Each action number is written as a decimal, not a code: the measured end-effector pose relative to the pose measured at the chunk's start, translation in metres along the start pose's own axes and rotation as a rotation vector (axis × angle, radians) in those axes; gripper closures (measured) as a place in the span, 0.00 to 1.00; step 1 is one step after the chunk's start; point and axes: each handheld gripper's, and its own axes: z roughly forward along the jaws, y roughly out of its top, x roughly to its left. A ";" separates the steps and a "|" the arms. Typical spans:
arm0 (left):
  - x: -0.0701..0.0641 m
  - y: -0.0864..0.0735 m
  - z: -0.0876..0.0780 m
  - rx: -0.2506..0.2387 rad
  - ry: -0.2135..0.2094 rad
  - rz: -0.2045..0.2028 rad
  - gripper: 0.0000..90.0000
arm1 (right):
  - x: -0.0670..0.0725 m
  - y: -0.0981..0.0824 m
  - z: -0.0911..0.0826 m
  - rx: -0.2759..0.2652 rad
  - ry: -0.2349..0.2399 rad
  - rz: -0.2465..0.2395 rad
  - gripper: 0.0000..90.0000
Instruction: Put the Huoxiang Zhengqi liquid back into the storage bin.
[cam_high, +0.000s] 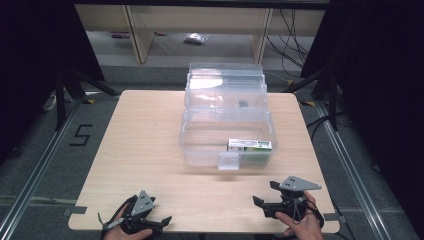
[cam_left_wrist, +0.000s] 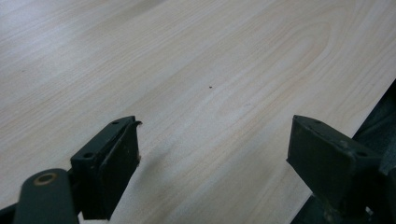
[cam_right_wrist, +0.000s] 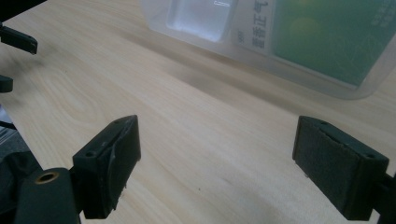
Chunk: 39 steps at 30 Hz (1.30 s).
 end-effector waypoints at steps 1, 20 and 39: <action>0.000 0.000 0.000 -0.003 0.002 -0.006 0.18 | 0.000 -0.001 -0.002 0.002 -0.003 0.001 0.18; -0.002 0.001 -0.001 0.019 0.024 0.023 0.18 | 0.014 -0.021 -0.008 0.057 -0.019 0.002 0.18; -0.002 0.002 -0.002 0.021 0.026 0.032 0.18 | 0.019 -0.034 -0.011 0.101 -0.052 -0.011 0.18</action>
